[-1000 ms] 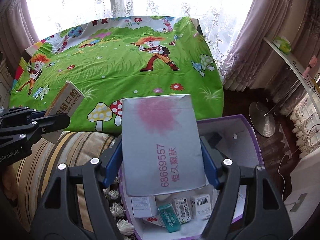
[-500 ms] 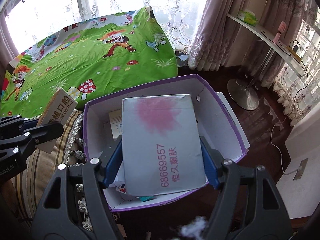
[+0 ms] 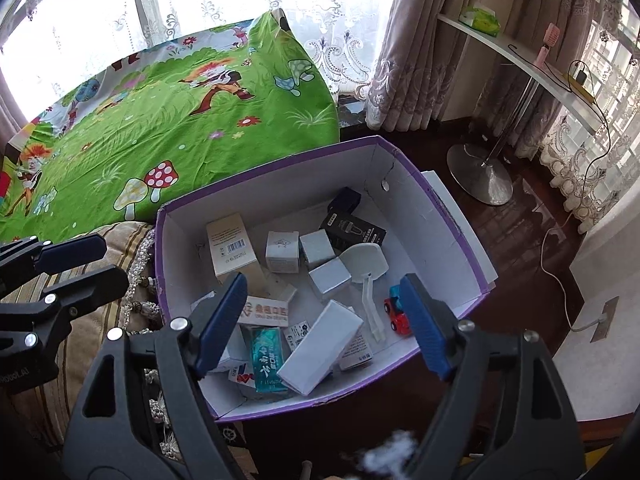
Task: Organize rigid objects
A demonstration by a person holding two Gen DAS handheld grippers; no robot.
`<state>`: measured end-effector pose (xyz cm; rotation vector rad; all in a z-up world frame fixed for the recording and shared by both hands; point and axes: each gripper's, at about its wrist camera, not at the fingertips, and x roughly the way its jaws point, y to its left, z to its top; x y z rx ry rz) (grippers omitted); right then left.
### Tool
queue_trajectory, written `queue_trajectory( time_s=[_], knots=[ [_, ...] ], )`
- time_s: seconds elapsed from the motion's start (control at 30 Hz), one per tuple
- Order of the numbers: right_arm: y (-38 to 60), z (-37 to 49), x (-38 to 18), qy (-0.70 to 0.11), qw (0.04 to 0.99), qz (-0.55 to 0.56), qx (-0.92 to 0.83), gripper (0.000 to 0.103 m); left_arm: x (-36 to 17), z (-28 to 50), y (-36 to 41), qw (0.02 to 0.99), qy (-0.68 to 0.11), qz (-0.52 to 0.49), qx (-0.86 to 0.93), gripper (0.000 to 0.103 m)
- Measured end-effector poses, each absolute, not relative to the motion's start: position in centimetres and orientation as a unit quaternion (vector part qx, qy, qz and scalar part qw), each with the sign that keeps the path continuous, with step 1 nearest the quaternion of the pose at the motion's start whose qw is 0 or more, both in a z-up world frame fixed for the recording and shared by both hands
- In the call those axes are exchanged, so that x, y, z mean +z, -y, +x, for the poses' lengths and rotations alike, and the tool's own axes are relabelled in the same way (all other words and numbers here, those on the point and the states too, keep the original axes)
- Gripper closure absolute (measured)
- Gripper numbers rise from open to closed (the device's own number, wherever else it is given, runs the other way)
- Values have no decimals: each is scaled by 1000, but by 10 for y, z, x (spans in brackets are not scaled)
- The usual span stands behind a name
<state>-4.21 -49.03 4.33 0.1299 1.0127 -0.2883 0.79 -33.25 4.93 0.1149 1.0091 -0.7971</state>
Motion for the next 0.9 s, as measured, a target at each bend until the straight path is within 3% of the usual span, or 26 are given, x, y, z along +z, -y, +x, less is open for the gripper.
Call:
queue_trajectory(
  time_s=[0.17,0.53,0.9],
  knots=[
    [492,-44,44,-482,863,66,-140,22,46,8,333,793,-479,51,-373,45],
    [497,-48,43,-483,861,71,-145,22,46,3,338,789,-480,67,-376,19],
    [498,-51,46,-481,861,72,-146,22,46,3,339,792,-482,77,-366,10]
  ],
)
